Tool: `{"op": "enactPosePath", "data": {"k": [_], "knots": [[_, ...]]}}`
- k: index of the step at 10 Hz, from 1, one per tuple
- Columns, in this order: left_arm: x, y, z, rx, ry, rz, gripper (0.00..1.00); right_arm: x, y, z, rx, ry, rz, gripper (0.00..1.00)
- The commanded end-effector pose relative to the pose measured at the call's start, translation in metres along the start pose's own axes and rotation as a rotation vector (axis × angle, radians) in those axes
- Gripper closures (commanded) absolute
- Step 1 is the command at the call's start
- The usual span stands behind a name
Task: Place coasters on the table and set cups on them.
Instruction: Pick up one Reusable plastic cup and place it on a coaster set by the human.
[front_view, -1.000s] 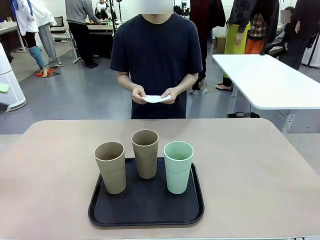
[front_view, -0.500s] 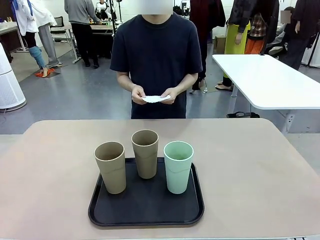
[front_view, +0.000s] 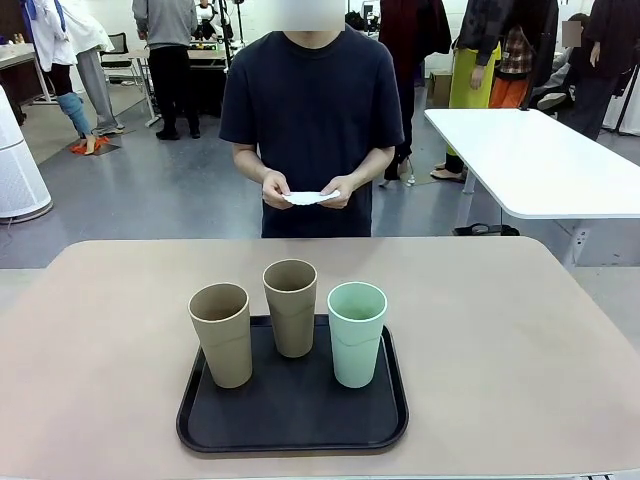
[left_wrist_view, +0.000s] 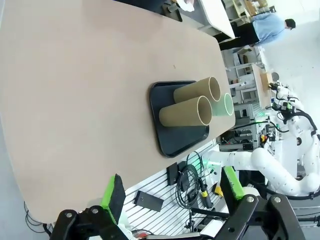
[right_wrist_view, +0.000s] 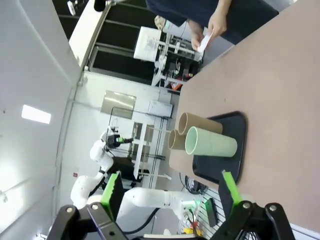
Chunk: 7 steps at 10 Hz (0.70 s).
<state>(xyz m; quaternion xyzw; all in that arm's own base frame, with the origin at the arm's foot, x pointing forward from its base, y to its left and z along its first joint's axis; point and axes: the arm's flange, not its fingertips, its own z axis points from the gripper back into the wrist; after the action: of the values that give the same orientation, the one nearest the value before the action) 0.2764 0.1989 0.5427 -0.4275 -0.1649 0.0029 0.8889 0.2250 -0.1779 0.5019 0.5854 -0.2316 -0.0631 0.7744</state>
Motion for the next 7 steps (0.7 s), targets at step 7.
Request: {"op": "enactPosePath", "data": {"k": [7], "knots": [[0.0000, 0.0000, 0.0000, 0.000, 0.000, 0.000, 0.00, -0.0033, 0.0029, -0.0019, -0.001, 0.029, 0.015, 0.00]]}}
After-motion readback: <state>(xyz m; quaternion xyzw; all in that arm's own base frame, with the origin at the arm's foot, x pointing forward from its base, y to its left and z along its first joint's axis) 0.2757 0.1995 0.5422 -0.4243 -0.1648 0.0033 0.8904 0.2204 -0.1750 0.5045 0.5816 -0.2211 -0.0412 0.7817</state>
